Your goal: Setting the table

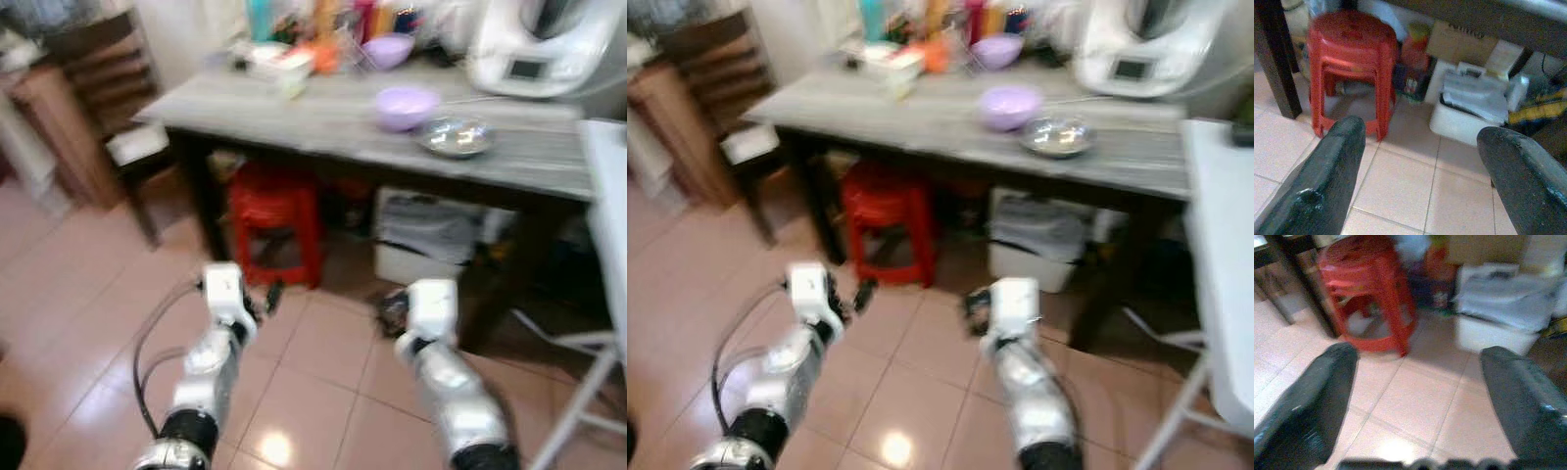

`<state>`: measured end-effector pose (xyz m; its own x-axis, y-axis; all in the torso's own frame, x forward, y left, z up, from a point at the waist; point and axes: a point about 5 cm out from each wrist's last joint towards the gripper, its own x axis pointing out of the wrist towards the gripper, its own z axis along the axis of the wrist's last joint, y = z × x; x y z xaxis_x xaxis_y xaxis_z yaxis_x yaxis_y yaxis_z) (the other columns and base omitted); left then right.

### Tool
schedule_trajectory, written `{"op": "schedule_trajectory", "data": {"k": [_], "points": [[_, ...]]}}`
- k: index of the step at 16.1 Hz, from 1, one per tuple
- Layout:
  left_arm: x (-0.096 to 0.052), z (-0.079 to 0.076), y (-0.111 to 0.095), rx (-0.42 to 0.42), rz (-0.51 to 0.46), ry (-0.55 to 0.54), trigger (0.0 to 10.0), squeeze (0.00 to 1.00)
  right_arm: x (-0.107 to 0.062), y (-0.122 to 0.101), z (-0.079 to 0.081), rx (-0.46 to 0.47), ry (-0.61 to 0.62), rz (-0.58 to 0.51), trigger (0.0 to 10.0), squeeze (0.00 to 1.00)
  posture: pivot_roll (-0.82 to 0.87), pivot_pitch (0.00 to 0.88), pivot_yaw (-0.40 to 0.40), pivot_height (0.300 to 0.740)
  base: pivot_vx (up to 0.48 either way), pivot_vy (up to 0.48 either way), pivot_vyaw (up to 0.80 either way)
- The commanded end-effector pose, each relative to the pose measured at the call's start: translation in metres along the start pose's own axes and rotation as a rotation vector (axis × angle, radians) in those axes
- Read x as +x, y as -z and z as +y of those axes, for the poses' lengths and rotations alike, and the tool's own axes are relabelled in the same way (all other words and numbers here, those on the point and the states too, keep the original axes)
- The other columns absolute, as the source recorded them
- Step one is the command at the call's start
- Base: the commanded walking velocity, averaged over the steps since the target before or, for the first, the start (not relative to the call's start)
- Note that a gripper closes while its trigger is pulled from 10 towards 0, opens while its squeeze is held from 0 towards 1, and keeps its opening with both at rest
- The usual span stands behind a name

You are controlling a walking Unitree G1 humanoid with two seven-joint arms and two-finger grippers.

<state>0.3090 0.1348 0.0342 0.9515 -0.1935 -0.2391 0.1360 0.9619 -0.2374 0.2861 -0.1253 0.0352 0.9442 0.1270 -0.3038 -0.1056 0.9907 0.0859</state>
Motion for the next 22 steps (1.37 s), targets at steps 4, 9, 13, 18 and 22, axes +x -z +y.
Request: {"op": "schedule_trajectory", "data": {"k": [4,9,13,18,22], "points": [[-0.002,0.015,-0.004,-0.003,-0.014,-0.036,10.0,0.0,-0.001,-0.003,-0.016,-0.047,0.057,-0.026,10.0,0.0,-0.05,0.0,0.07,0.74,0.0,0.0,0.0],[-0.004,0.02,-0.017,0.041,-0.098,-0.026,10.0,0.0,-0.005,-0.021,-0.021,-0.104,0.059,-0.157,10.0,0.0,-0.07,0.0,0.077,0.74,0.0,0.0,0.0],[-0.04,0.037,-0.007,0.099,-0.114,-0.017,10.0,0.0,-0.037,-0.025,-0.024,-0.202,-0.022,-0.232,10.0,0.0,-0.07,0.0,0.079,0.74,0.0,0.0,0.0],[-0.084,0.06,0.017,0.123,-0.074,-0.087,10.0,0.0,-0.069,-0.014,-0.044,-0.234,0.024,-0.199,10.0,0.0,-0.05,0.0,0.066,0.74,0.0,0.0,0.0],[-0.097,0.062,0.014,0.142,-0.063,-0.106,10.0,0.0,-0.091,-0.015,-0.052,-0.199,0.029,-0.211,10.0,0.0,-0.06,0.0,0.072,0.74,0.0,0.0,0.0]]}}
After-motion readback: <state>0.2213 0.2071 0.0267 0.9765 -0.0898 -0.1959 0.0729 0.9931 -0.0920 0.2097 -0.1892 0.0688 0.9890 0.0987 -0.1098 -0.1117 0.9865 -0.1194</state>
